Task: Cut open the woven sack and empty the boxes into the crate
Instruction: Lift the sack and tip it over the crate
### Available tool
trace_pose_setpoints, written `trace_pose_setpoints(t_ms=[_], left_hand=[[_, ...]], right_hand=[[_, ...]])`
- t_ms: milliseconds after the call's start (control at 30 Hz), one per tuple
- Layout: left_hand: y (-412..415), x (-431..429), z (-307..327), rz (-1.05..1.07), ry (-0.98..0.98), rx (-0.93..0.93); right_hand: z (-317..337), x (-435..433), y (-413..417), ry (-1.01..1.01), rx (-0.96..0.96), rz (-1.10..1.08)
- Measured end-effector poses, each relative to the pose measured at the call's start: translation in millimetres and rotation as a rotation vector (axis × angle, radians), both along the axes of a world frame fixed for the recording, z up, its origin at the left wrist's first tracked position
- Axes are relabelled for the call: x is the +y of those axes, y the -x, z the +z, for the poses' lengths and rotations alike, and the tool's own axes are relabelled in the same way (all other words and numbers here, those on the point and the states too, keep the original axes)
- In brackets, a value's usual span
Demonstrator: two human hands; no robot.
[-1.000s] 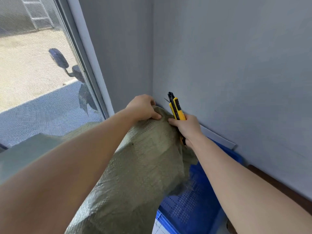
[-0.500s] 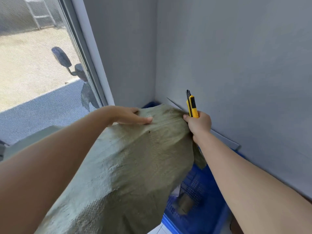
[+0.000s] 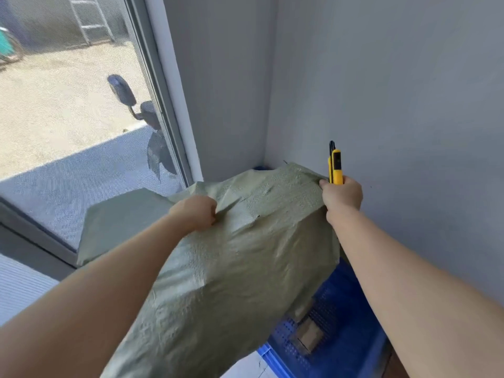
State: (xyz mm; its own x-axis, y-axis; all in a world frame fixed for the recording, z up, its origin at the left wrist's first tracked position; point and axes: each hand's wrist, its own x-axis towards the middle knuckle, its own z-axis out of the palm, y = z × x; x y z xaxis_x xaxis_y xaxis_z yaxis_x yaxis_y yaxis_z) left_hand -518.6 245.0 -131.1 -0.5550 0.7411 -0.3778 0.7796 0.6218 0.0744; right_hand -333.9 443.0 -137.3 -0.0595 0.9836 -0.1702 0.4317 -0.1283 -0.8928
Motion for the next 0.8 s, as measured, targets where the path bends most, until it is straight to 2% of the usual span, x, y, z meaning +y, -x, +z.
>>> trace_pose_setpoints(t_ms=[133, 267, 433, 533, 667, 800], left_hand=[[3.6, -4.7, -11.7, 0.127, -0.149, 0.057], [2.7, -6.5, -15.9, 0.153, -0.232, 0.103], [4.5, -8.4, -19.4, 0.218, -0.299, 0.06], [6.1, -1.9, -12.8, 0.236, -0.337, 0.015], [-0.1, 4.6, -15.3, 0.191, -0.331, -0.088], [-0.7, -2.6, -23.1, 0.192, -0.341, -0.178]], right_hand=[[-3.4, 0.9, 5.8, -0.017, -0.007, -0.01], [-5.1, 1.0, 7.6, -0.073, -0.062, -0.009], [-4.8, -8.9, 7.9, -0.303, -0.27, -0.042], [-1.7, -24.2, 7.5, -0.342, -0.286, 0.024], [-11.7, -48.5, 7.1, -0.105, -0.18, 0.22], [-36.5, -74.0, 6.4, 0.132, -0.073, 0.3]])
